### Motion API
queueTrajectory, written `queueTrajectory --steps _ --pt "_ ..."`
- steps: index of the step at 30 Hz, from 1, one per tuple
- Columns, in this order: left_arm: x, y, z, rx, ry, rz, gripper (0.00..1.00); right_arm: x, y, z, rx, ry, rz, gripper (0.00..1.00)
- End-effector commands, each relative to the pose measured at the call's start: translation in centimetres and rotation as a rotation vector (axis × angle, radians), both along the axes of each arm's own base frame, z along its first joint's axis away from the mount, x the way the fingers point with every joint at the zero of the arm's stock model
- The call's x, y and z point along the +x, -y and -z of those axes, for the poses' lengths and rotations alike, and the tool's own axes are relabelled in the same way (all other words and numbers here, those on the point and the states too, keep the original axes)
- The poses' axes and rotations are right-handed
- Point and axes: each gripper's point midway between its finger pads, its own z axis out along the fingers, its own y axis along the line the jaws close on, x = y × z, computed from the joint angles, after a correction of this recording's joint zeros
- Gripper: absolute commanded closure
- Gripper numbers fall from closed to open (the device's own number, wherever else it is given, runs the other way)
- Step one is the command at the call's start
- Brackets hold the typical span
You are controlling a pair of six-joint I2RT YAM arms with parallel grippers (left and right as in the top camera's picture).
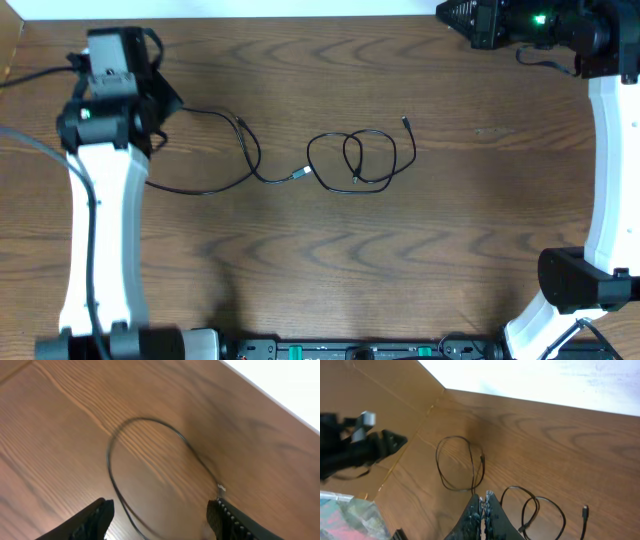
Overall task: Untangle cables
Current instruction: 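Drag the black cable end to the left table edge, stretching it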
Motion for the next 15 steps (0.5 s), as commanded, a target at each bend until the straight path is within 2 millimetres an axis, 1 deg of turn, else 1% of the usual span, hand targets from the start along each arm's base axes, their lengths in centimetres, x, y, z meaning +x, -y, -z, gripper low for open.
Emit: queueTrajectory --steps 1,3,4,7,11,13,15 --pt "1.4 -4.1 4.6 0.088 -0.15 0.05 0.35 -0.1 -0.3 0.5 -0.018 -0.003 -0.013 0.98" --pt "2.4 -5.9 6.7 0.091 -0.184 0.084 0.35 -0.2 -0.3 0.6 -0.018 -0.012 -0.014 0.98" --pt "3.4 -7.1 8.5 0.074 -0.192 0.127 0.34 -0.3 -0.3 0.8 -0.019 -0.022 -0.014 0.98" --pt "4.9 -9.2 11.4 0.007 -0.168 0.155 0.31 -0.3 0.2 1.4 -0.044 -0.042 0.012 0.98" --pt "6.4 -10.6 15.5 -0.115 -0.118 0.205 0.31 -0.4 0.7 2.5 -0.091 -0.077 0.047 0.98" --pt "6.8 -11.6 17.4 -0.107 -0.13 0.227 0.31 -0.6 0.5 2.8 -0.108 -0.086 0.05 0.98" --pt "7.1 -12.2 18.7 -0.089 -0.144 0.253 0.31 -0.7 0.2 3.0 -0.12 -0.09 0.05 0.98"
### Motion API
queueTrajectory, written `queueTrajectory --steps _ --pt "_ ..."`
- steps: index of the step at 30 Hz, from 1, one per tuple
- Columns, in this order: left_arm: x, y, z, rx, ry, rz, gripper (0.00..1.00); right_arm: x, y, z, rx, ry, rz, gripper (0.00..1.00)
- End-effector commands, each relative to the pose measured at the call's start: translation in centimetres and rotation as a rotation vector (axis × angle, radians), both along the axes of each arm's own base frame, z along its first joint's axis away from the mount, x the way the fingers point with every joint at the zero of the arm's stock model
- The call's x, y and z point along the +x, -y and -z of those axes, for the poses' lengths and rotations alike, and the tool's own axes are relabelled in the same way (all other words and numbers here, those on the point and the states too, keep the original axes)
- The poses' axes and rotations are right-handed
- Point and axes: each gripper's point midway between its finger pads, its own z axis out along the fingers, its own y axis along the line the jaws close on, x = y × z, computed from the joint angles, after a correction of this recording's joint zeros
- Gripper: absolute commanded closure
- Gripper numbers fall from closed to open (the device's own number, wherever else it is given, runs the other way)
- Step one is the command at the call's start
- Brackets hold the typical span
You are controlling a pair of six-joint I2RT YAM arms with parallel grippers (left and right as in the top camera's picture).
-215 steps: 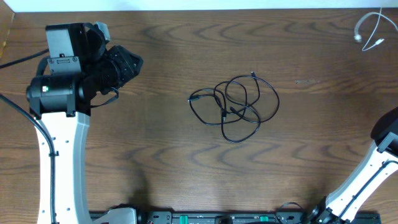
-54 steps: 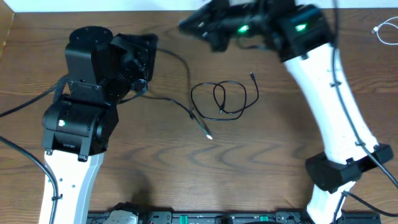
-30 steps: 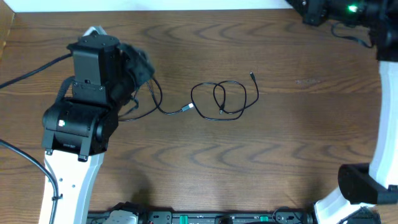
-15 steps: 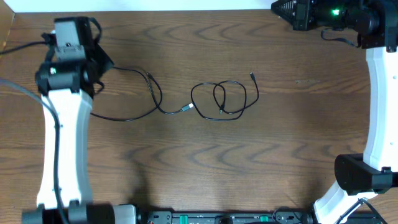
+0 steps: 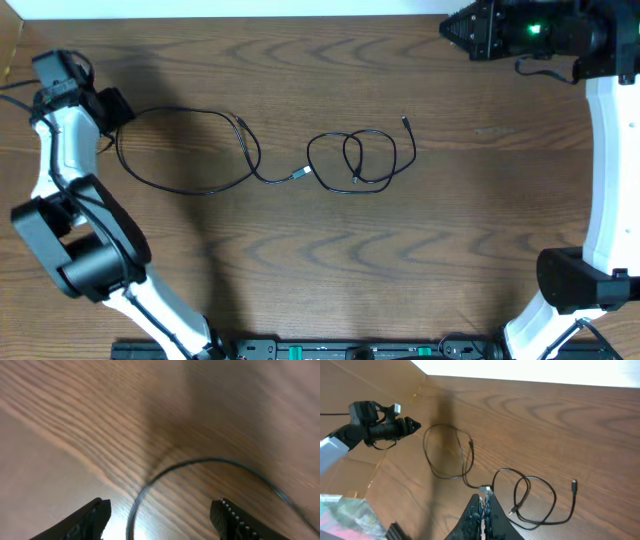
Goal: Untangle cables
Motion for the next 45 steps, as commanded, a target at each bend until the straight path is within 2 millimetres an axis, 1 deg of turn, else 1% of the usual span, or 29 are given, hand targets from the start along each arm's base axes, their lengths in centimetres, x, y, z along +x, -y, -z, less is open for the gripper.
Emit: queueTrajectory --steps 1,6,9,15,18,20,22,26,28,29,30,31,33,36,37,38,40,42,43,44,45 --pt "0.8 0.5 3.0 -0.024 -0.018 0.13 0.31 0.1 -0.5 0.8 -0.05 -0.002 0.002 0.98" --pt "1.4 -0.4 5.0 0.008 -0.029 0.12 0.32 0.1 -0.4 1.0 -0.061 -0.002 0.008 0.98" --pt "1.5 -0.5 6.2 0.014 -0.043 0.14 0.34 0.0 -0.5 1.1 -0.062 -0.009 0.006 0.98" --pt "1.4 -0.7 6.5 0.013 -0.047 0.137 0.47 -0.1 -0.4 1.2 -0.066 -0.015 0.009 0.98" --pt "1.0 -0.7 7.2 0.011 -0.064 0.133 0.48 -0.1 -0.4 1.2 -0.066 -0.015 0.009 0.98" --pt "0.5 -1.0 8.1 0.025 -0.096 0.116 0.49 -0.1 -0.4 1.2 -0.066 -0.016 0.009 0.98" --pt "0.1 -1.0 8.8 0.02 -0.119 0.109 0.49 -0.1 -0.4 1.2 -0.069 -0.016 0.007 0.98" --pt "-0.1 -0.9 9.1 0.014 -0.13 0.11 0.51 -0.1 -0.2 1.4 -0.082 -0.015 0.011 0.98" --pt "-0.2 -0.9 9.1 0.014 -0.131 0.11 0.58 0.0 -0.1 1.4 -0.087 -0.014 0.016 0.98" --pt "-0.2 -0.8 9.1 0.011 -0.134 0.11 0.63 0.0 -0.1 1.5 -0.089 -0.014 0.018 0.98" --pt "-0.3 -0.8 9.2 0.01 -0.137 0.11 0.69 0.0 0.0 1.5 -0.091 -0.014 0.019 0.98" --pt "-0.5 -0.7 9.4 0.0 -0.142 0.099 0.81 0.0 0.0 1.5 -0.091 -0.014 0.019 0.98" --pt "-0.8 -0.6 9.6 -0.017 -0.151 0.082 0.92 0.0 0.0 1.5 -0.091 -0.013 0.019 0.98" --pt "-2.0 0.1 9.7 -0.085 -0.177 -0.002 0.93 0.0 0.0 1.5 -0.093 -0.011 0.017 0.98" --pt "-2.3 0.7 9.5 -0.122 -0.183 -0.018 0.93 0.0 0.0 1.5 -0.093 -0.011 0.017 0.98" --pt "-1.9 2.0 8.8 -0.2 -0.142 -0.019 0.93 0.1 0.0 1.4 -0.092 -0.007 0.017 0.98" --pt "-0.6 3.9 7.0 -0.323 -0.053 -0.013 0.92 0.3 -0.1 1.2 -0.09 0.006 0.018 0.98" --pt "0.4 5.5 5.0 -0.43 0.02 -0.024 0.93 0.5 -0.2 1.0 -0.087 0.018 0.016 0.98" --pt "0.8 6.3 3.6 -0.488 0.06 -0.029 0.93 0.5 -0.4 0.9 -0.084 0.022 0.012 0.98" --pt "1.4 8.3 0.9 -0.617 0.125 -0.02 0.92 0.4 -0.9 0.8 -0.07 0.021 0.01 0.98" --pt "1.7 9.5 -0.7 -0.689 0.16 -0.003 0.93 0.4 -1.2 0.6 -0.061 0.019 0.01 0.98"
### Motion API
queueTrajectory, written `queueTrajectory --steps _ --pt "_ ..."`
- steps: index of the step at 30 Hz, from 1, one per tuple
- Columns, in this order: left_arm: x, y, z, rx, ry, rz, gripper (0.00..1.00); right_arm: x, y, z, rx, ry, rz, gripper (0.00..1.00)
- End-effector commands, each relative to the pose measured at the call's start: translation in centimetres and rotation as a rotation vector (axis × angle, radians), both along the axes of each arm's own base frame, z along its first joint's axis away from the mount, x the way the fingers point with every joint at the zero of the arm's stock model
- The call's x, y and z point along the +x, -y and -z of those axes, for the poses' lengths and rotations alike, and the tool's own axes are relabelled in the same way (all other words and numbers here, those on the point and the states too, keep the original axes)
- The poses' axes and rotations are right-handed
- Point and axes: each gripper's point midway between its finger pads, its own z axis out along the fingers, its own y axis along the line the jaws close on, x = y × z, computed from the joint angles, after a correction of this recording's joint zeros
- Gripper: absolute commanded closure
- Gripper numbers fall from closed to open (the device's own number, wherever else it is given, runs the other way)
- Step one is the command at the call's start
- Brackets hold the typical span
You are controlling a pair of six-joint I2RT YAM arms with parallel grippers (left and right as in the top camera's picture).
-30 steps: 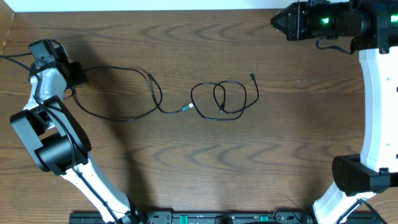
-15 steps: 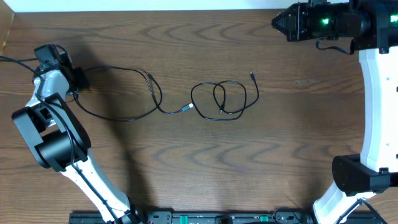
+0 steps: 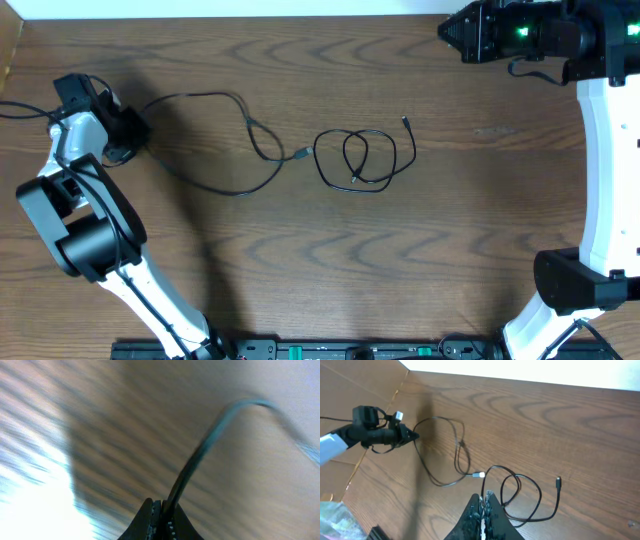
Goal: Untangle cables
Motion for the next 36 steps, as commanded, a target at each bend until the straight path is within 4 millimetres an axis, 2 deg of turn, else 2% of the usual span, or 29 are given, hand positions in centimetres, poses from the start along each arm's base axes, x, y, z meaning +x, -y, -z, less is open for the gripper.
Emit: queueTrajectory --steps 1,6,9,12,19,22,26,31,36 --pt "2.1 6.0 -8.9 -0.378 0.221 -0.011 0.93 0.0 -1.5 -0.2 0.023 -0.001 -0.022 0.99" --pt "2.1 11.7 -16.1 -0.669 0.285 0.006 0.93 -0.5 -3.9 -0.7 0.032 0.031 -0.078 0.99" --pt "1.5 15.9 -20.1 -0.771 0.294 0.06 0.93 -1.0 -5.3 -0.9 0.035 0.044 -0.113 0.99" --pt "0.7 19.5 -23.2 -0.821 0.29 0.098 0.92 -1.5 -7.0 -1.2 0.037 0.064 -0.156 0.99" --pt "-0.4 26.3 -30.5 -0.972 0.298 0.079 0.92 -3.2 -10.2 -1.3 0.026 0.094 -0.256 0.98" --pt "-1.1 28.3 -33.0 -1.018 0.309 0.067 0.92 -3.7 -11.2 -1.1 0.033 0.085 -0.284 0.96" --pt "-1.6 30.4 -36.0 -1.016 0.401 0.133 0.93 -4.5 -12.8 -0.9 0.059 0.085 -0.366 0.92" --pt "-2.1 31.5 -37.6 -1.048 0.417 0.137 0.92 -6.1 -14.3 -1.8 0.112 0.149 -0.518 0.72" --pt "-2.7 32.0 -38.0 -1.064 0.407 0.148 0.93 -5.8 -14.6 -2.1 0.117 0.18 -0.536 0.66"
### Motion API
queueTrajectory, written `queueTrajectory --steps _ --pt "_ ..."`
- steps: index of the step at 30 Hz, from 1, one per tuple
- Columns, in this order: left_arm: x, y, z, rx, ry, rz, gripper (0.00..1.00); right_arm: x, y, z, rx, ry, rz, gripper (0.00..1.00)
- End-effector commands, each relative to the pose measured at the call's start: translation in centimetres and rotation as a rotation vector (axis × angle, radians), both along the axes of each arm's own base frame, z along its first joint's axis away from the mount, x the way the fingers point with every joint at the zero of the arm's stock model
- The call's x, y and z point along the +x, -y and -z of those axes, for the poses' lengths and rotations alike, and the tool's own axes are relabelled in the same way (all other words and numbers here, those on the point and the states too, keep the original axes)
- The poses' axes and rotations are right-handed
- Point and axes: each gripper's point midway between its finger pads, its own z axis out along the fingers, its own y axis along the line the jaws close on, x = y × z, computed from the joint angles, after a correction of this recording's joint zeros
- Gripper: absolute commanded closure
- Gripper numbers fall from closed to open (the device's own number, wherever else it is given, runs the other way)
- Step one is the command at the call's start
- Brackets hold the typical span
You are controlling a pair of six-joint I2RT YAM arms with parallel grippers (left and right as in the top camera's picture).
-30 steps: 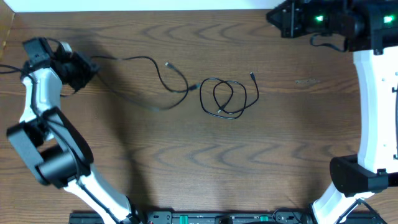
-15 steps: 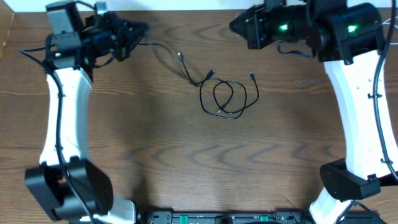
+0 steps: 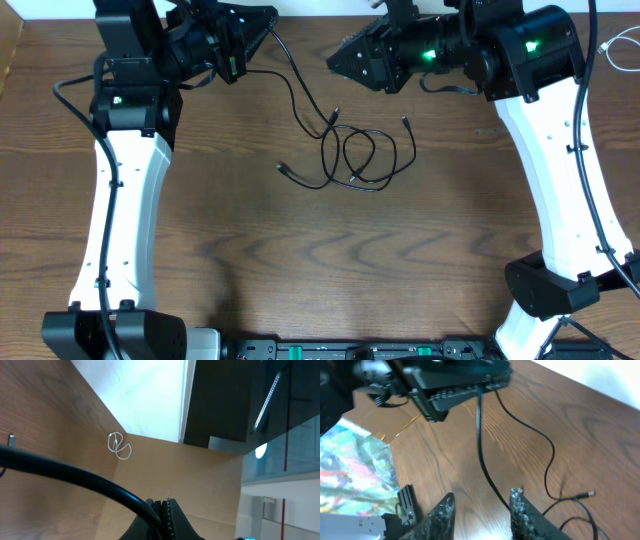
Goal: Untangle cables
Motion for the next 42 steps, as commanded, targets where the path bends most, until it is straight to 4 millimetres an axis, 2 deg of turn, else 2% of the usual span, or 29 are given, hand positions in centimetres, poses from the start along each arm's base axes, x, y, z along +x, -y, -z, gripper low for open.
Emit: queueTrajectory --steps 1,5,9,16,18,23,24,25,28,30,34,35,36,37,42 --pt "-1.1 0.7 -1.6 -0.022 0.012 0.008 0.93 -0.5 -0.8 -0.3 0.027 0.032 -0.07 0.66" --pt "-1.6 1.9 -1.9 -0.022 0.025 0.036 0.92 -0.6 -1.7 0.2 0.029 0.062 -0.13 0.61" --pt "-2.1 3.2 -2.2 -0.024 0.035 0.067 0.93 -0.3 -2.7 1.6 0.007 0.08 -0.174 0.55" --pt "-2.7 4.5 -2.4 -0.028 0.04 0.099 0.93 0.4 -3.3 3.2 -0.009 0.088 -0.207 0.57" --pt "-3.0 5.1 -2.4 -0.028 0.039 0.112 0.93 0.5 -3.3 3.3 -0.01 0.094 -0.209 0.6" --pt "-3.5 6.3 -2.4 -0.029 0.039 0.14 0.93 0.8 -3.4 2.9 -0.002 0.118 -0.206 0.8" --pt "-3.6 6.5 -2.4 -0.029 0.039 0.144 0.93 0.8 -3.4 3.0 -0.002 0.118 -0.206 0.84" --pt "-3.6 6.5 -2.4 -0.028 0.039 0.146 0.93 0.9 -3.4 3.0 -0.003 0.117 -0.205 0.96" --pt "-3.6 6.5 -2.4 -0.028 0.039 0.146 0.92 1.1 -3.0 3.0 -0.009 0.118 -0.191 0.99" --pt "-3.6 6.5 -2.4 -0.018 0.055 0.148 0.85 1.6 -1.7 2.2 -0.003 0.117 -0.151 0.99" --pt "-3.6 6.5 -2.4 0.027 0.122 0.159 0.57 2.3 2.1 -0.5 0.026 0.119 -0.037 0.99" --pt "-3.6 6.5 -2.4 0.035 0.135 0.162 0.52 2.4 3.1 -1.3 0.034 0.122 -0.008 0.99" --pt "-3.6 6.5 -2.3 0.045 0.149 0.164 0.48 2.5 4.4 -2.2 0.043 0.126 0.029 0.99" --pt "-3.6 6.5 -2.3 0.065 0.179 0.169 0.41 2.5 6.8 -3.7 0.058 0.137 0.094 0.99" --pt "-3.6 6.5 -2.2 0.129 0.27 0.186 0.35 2.7 13.6 -7.0 0.084 0.147 0.324 0.99"
